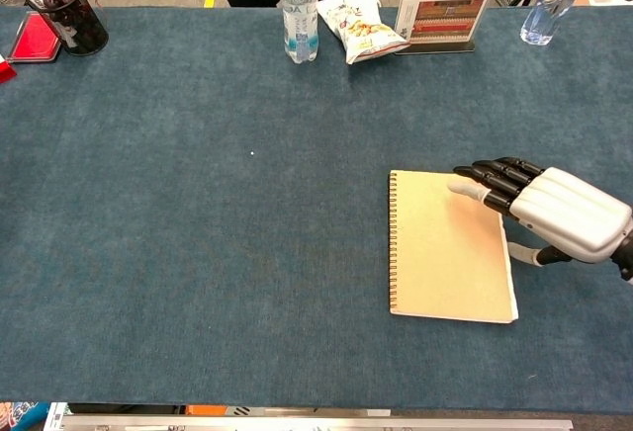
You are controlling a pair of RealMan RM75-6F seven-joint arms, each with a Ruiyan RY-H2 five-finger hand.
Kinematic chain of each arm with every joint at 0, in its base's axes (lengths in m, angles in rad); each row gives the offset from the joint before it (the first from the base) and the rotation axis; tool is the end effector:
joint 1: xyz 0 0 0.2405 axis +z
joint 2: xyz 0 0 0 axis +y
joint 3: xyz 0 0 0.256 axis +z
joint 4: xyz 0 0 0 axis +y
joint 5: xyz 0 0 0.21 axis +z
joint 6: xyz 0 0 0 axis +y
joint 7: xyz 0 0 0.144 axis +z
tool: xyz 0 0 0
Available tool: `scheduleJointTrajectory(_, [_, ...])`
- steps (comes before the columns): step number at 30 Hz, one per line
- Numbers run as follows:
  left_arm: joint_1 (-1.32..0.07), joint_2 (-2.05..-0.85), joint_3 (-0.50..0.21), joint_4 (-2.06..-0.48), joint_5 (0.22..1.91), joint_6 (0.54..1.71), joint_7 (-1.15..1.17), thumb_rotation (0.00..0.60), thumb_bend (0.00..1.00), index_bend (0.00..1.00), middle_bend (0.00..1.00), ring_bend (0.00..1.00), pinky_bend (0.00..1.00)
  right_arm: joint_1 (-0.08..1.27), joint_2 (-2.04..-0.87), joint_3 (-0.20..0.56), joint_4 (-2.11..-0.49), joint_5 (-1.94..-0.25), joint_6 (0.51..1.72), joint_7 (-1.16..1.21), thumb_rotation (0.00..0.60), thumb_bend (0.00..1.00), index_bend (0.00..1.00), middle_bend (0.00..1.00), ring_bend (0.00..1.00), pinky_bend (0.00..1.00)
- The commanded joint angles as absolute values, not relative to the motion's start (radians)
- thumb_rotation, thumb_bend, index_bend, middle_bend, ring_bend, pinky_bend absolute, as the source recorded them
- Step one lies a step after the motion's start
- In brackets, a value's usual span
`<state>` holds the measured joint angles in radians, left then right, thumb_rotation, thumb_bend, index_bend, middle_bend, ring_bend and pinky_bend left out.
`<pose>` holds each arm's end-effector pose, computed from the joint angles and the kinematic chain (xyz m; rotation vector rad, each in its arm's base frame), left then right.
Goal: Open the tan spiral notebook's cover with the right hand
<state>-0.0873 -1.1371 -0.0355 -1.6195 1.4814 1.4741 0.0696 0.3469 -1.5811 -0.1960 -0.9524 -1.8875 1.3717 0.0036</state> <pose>-0.3117 0.1785 0.1501 -1.4008 -0.8954 -0.8510 -0.3045 -0.2045 -0.0049 2.1750 -0.5362 0.8693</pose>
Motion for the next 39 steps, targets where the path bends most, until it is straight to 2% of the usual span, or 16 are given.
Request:
scheduleJointTrajectory(1, [-0.087, -1.137, -0.035, -1.62, 1.482, 1.474, 0.07, 0.6, 0.05, 0.34, 0.09, 0.13, 0.34, 0.349, -1.592, -0.193, -0.945, -1.891, 1.385, 0.011, 0.6, 0.28, 0.01, 0.02, 0.0, 0.12])
scheduleJointTrajectory(6, [-0.087, -1.135, -0.036, -1.621, 1.481, 1.475, 0.066, 0.6, 0.05, 0.34, 0.09, 0.13, 0.34, 0.35, -1.614, -0.187, -0.921, -1.892, 1.407, 0.032, 0.6, 0.32, 0.09, 0.05, 0.0, 0.12])
scheduleJointTrajectory(15, [-0.086, -1.134, -0.035, -1.623, 1.483, 1.476, 0.064, 0.6, 0.05, 0.34, 0.09, 0.13, 0.34, 0.353, -1.659, -0.181, -0.872, -1.895, 1.443, 0.072, 0.6, 0.36, 0.15, 0.08, 0.0, 0.12])
scheduleJointTrajectory(31, [-0.086, -1.133, -0.036, -1.623, 1.482, 1.476, 0.063, 0.6, 0.05, 0.34, 0.09, 0.13, 0.34, 0.362, -1.697, -0.188, -0.831, -1.888, 1.44, 0.09, 0.6, 0.36, 0.18, 0.1, 0.0, 0.12])
scheduleJointTrajectory(34, [-0.086, -1.133, -0.036, -1.623, 1.483, 1.476, 0.063, 0.6, 0.05, 0.34, 0.09, 0.13, 0.34, 0.361, -1.697, -0.19, -0.832, -1.886, 1.439, 0.088, 0.6, 0.36, 0.27, 0.1, 0.0, 0.12])
scheduleJointTrajectory(39, [-0.086, -1.133, -0.036, -1.624, 1.484, 1.478, 0.064, 0.6, 0.05, 0.34, 0.09, 0.13, 0.34, 0.361, -1.698, -0.191, -0.832, -1.884, 1.441, 0.083, 0.6, 0.37, 0.48, 0.13, 0.0, 0.12])
